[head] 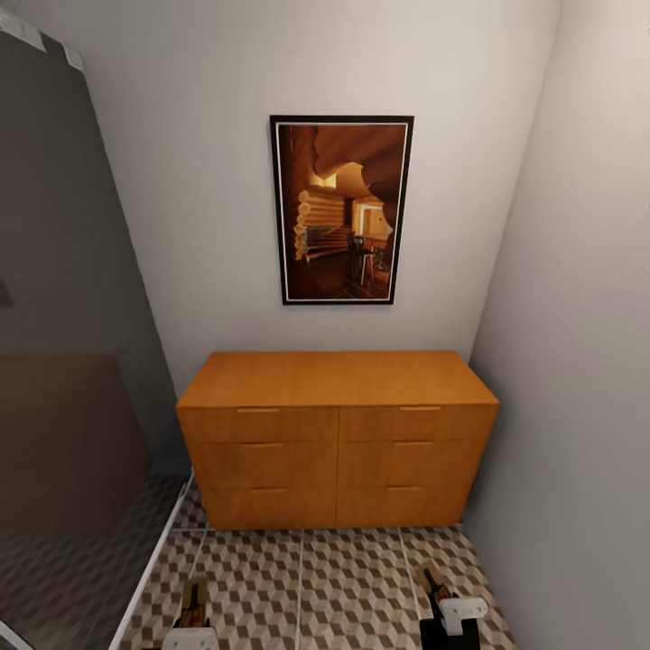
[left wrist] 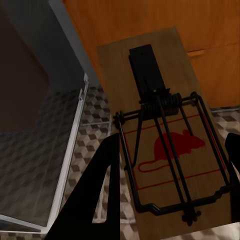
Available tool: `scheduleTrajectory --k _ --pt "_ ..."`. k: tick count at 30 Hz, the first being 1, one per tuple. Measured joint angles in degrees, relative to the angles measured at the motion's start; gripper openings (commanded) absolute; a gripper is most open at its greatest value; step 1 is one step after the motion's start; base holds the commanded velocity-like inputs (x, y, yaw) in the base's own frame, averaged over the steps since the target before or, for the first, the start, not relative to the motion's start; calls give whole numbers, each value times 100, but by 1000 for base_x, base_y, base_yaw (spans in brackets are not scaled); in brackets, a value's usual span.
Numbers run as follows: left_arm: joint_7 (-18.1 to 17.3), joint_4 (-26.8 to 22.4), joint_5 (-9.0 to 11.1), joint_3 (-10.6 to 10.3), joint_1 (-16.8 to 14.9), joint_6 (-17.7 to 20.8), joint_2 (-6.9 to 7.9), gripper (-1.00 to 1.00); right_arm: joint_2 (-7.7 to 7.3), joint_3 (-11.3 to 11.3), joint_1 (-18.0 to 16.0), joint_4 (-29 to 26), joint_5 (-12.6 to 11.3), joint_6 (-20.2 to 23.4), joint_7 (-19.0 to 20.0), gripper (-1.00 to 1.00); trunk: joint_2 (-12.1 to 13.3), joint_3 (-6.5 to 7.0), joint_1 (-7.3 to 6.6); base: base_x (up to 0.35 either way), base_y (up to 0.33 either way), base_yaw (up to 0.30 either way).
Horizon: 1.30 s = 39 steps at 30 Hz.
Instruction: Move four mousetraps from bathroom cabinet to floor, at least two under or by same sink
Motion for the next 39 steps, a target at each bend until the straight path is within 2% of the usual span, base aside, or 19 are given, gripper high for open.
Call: scheduleTrajectory --k 21,39 --pt "0 0 1 0 -3 -2 0 -100 -8 0 -3 -3 3 -2 0 -100 -7 182 2 -5 0 0" --pt "0 1 -1 -1 -4 -1 -7 -100 -9 -1 -3 -4 -3 -7 1 -100 -7 191 5 -301 0 0"
